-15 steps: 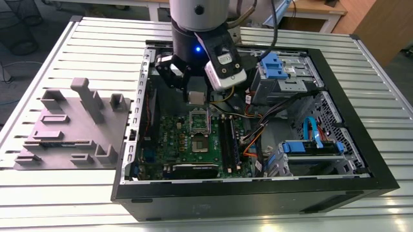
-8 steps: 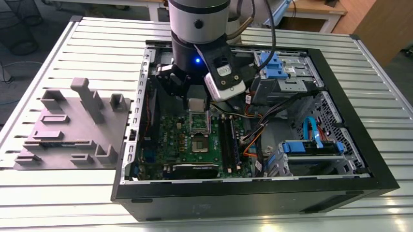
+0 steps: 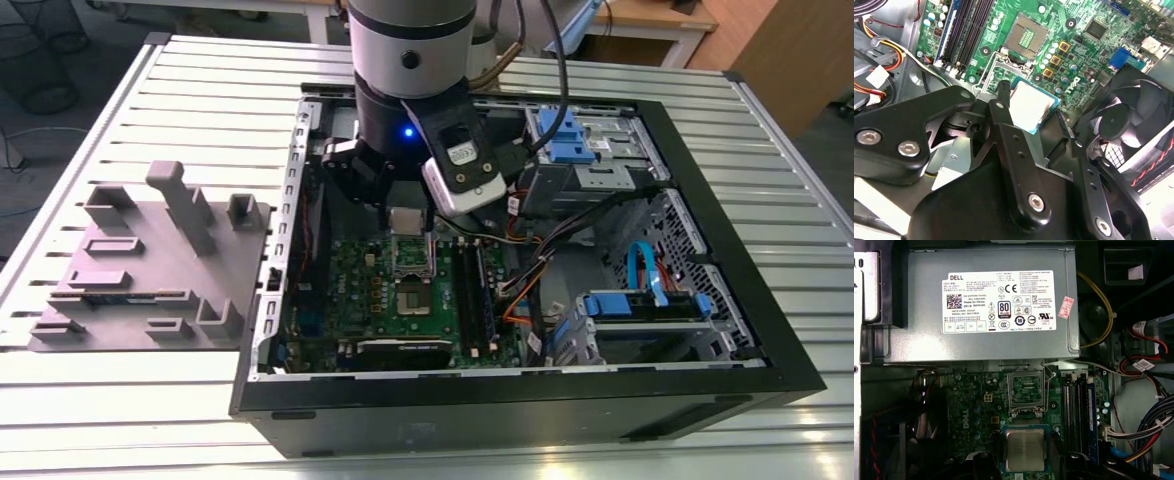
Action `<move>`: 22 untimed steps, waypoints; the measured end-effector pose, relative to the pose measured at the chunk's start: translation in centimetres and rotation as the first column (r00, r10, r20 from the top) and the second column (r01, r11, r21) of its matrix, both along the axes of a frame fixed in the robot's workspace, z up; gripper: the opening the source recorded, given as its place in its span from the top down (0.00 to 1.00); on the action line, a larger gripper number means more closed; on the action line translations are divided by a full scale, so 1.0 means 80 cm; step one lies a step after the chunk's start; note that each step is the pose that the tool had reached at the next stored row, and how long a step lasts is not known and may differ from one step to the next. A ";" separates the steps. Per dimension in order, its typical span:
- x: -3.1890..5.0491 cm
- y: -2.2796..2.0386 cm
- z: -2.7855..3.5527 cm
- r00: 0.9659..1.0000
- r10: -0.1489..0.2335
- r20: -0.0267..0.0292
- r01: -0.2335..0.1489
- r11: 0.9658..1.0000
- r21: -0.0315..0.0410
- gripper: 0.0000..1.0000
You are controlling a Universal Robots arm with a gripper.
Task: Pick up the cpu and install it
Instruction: 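Place the cpu into insertion slot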
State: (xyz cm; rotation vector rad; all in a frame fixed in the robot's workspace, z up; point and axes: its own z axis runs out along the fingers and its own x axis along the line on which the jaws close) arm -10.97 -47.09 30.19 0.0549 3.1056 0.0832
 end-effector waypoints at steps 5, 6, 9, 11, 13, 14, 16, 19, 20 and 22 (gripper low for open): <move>0.000 0.0000 -0.0001 1.000 0.000 0.000 0.000 1.000 0.000 0.52; 0.000 0.0000 -0.0005 1.000 0.000 0.000 0.000 1.000 0.000 0.52; 0.000 0.0000 -0.0034 1.000 0.000 0.000 0.000 1.000 0.000 0.52; 0.000 0.0000 -0.0066 1.000 0.000 0.000 0.000 1.000 0.000 0.52; 0.000 0.0000 -0.0108 1.000 0.000 0.000 0.000 1.000 0.000 0.52; 0.000 0.0000 -0.0131 1.000 0.000 0.000 0.000 1.000 0.000 0.52; 0.000 0.0000 -0.0176 1.000 0.000 0.000 0.000 1.000 0.000 0.52; 0.000 -0.0002 -0.0245 1.000 0.000 0.000 0.000 1.000 0.000 0.52; 0.000 -0.0005 -0.0267 1.000 0.000 0.000 0.000 1.000 0.000 0.52; 0.000 -0.0012 -0.0313 1.000 0.000 0.000 0.000 1.000 0.000 0.52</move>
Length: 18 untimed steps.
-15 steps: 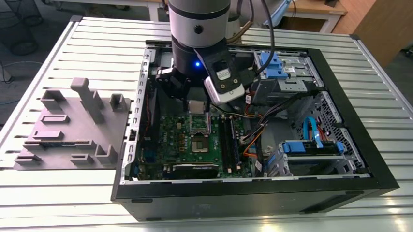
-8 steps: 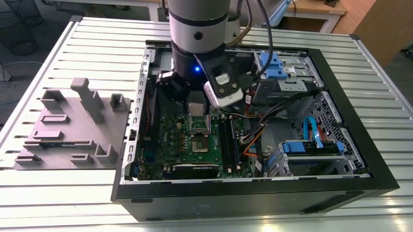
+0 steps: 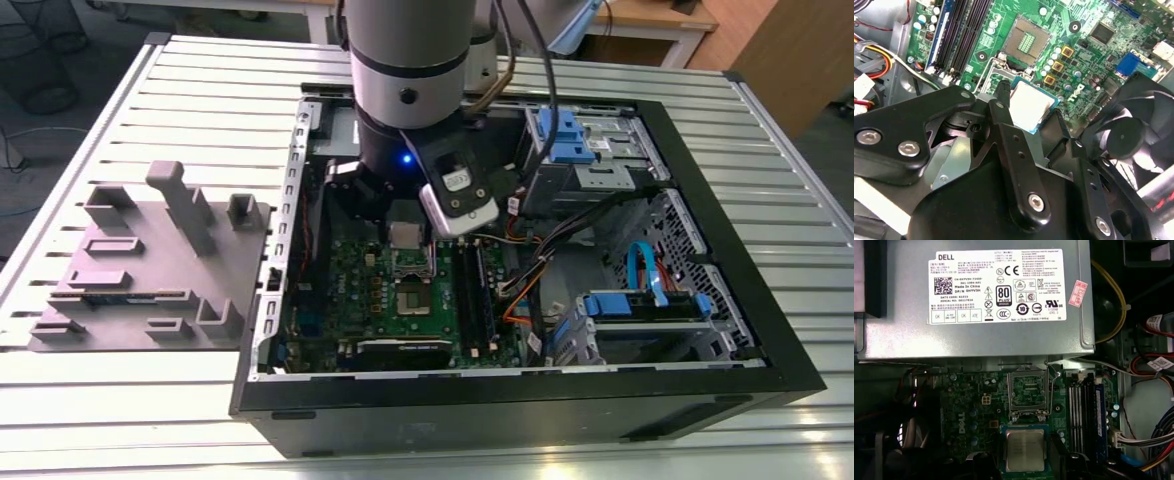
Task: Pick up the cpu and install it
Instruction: 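Place the cpu into insertion slot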
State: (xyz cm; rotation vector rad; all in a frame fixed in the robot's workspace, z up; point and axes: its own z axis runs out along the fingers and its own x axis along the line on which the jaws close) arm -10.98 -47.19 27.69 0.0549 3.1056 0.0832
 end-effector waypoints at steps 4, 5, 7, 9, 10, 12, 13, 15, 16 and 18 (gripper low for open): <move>0.000 -0.0014 -0.0092 1.000 0.000 0.000 0.000 1.000 0.000 0.52; 0.000 -0.0016 -0.0114 1.000 0.000 0.000 0.000 1.000 0.000 0.52; 0.000 -0.0018 -0.0158 1.000 0.000 0.000 0.000 1.000 0.000 0.52; 0.000 -0.0019 -0.0206 1.000 0.000 0.000 0.000 1.000 0.000 0.52; 0.000 -0.0019 -0.0228 1.000 0.000 0.000 0.000 1.000 0.000 0.52; 0.000 -0.0019 -0.0268 1.000 0.000 0.000 0.000 1.000 0.000 0.52; 0.000 -0.0019 -0.0283 1.000 0.000 0.000 0.000 1.000 0.000 0.52; 0.000 -0.0019 -0.0309 1.000 0.000 0.000 0.000 1.000 0.000 0.52; 0.000 -0.0019 -0.0322 1.000 0.000 0.000 0.000 1.000 0.000 0.52; 0.000 -0.0019 -0.0363 1.000 0.000 0.000 0.000 1.000 0.000 0.52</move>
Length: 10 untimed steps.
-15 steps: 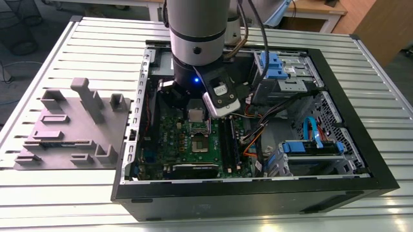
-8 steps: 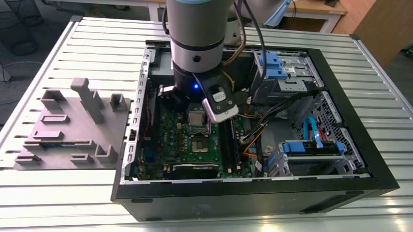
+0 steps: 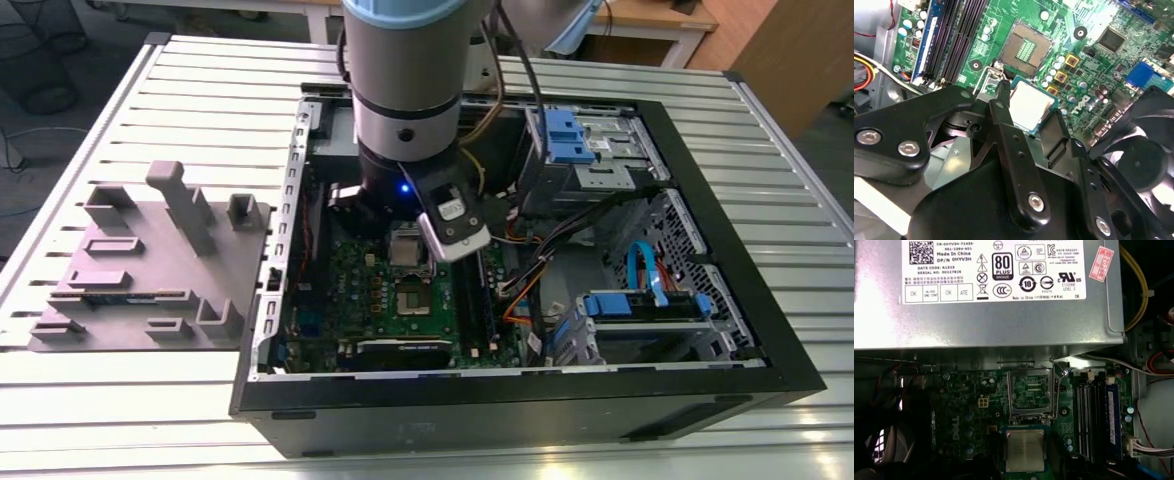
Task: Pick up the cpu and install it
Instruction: 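Place the cpu into insertion slot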
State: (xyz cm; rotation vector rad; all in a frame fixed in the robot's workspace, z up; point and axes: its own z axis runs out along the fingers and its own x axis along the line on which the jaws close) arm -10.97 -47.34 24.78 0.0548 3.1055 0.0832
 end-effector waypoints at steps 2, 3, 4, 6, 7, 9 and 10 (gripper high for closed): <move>0.000 0.0000 -0.0045 1.000 0.000 0.000 0.000 1.000 0.000 0.52; 0.000 -0.0001 -0.0067 1.000 0.000 0.000 0.000 1.000 0.000 0.52; 0.000 -0.0001 -0.0089 1.000 0.000 0.000 0.000 1.000 0.000 0.52; 0.000 -0.0001 -0.0128 1.000 0.000 0.000 0.000 1.000 0.000 0.52; 0.000 -0.0002 -0.0148 1.000 0.000 0.000 0.000 1.000 0.000 0.52; 0.000 -0.0011 -0.0183 1.000 0.000 0.000 0.000 1.000 0.000 0.52; 0.000 -0.0019 -0.0199 1.000 0.000 0.000 0.000 1.000 0.000 0.52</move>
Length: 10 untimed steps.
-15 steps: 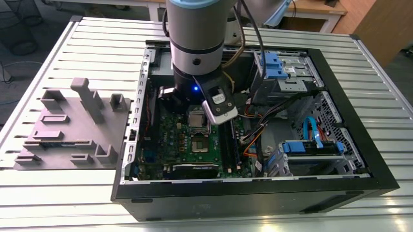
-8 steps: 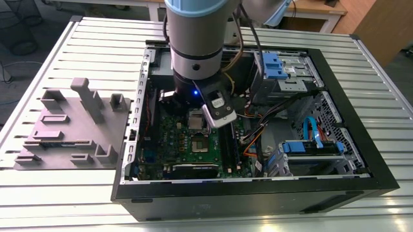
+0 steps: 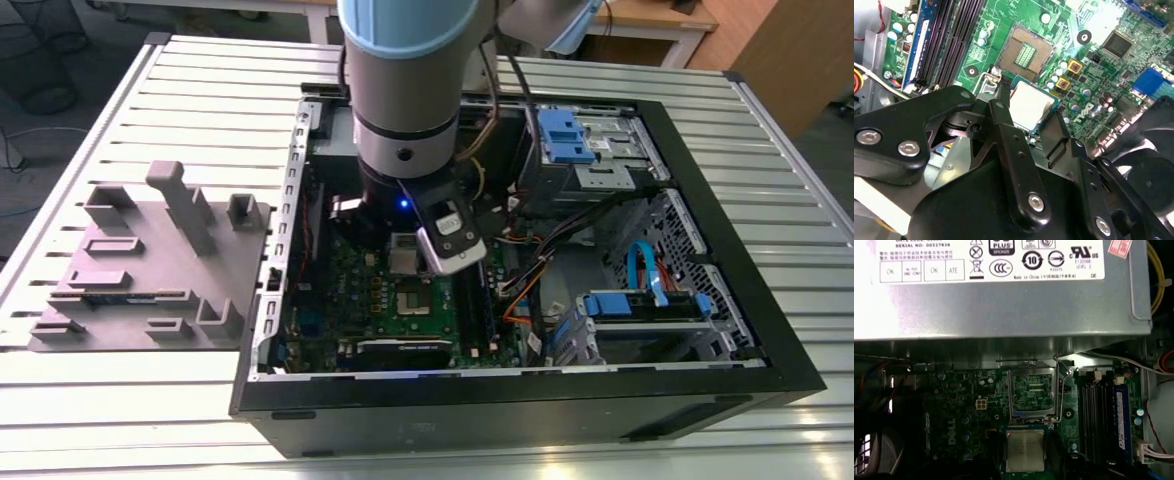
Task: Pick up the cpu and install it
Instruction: 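Place the cpu into insertion slot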
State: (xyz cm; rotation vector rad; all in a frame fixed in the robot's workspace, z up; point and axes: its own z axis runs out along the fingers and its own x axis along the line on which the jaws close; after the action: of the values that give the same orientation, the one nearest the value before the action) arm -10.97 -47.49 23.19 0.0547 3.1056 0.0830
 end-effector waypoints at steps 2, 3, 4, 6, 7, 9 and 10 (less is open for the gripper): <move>0.000 -0.0016 -0.0031 1.000 0.000 0.000 0.000 1.000 0.000 0.52; 0.000 -0.0025 -0.0046 1.000 0.000 0.000 0.000 1.000 0.000 0.52; 0.000 -0.0037 -0.0063 1.000 0.000 0.000 0.000 1.000 0.000 0.52; 0.000 -0.0068 -0.0098 1.000 0.000 0.000 0.000 1.000 0.000 0.52; 0.000 -0.0084 -0.0115 1.000 0.000 0.000 0.000 1.000 0.000 0.52; 0.000 -0.0122 -0.0148 1.000 0.000 0.000 0.000 1.000 0.000 0.52; 0.000 -0.0142 -0.0165 1.000 0.000 0.000 0.000 1.000 0.000 0.52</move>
State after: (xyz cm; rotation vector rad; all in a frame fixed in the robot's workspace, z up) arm -10.97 -48.63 21.87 0.0549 3.1056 0.0831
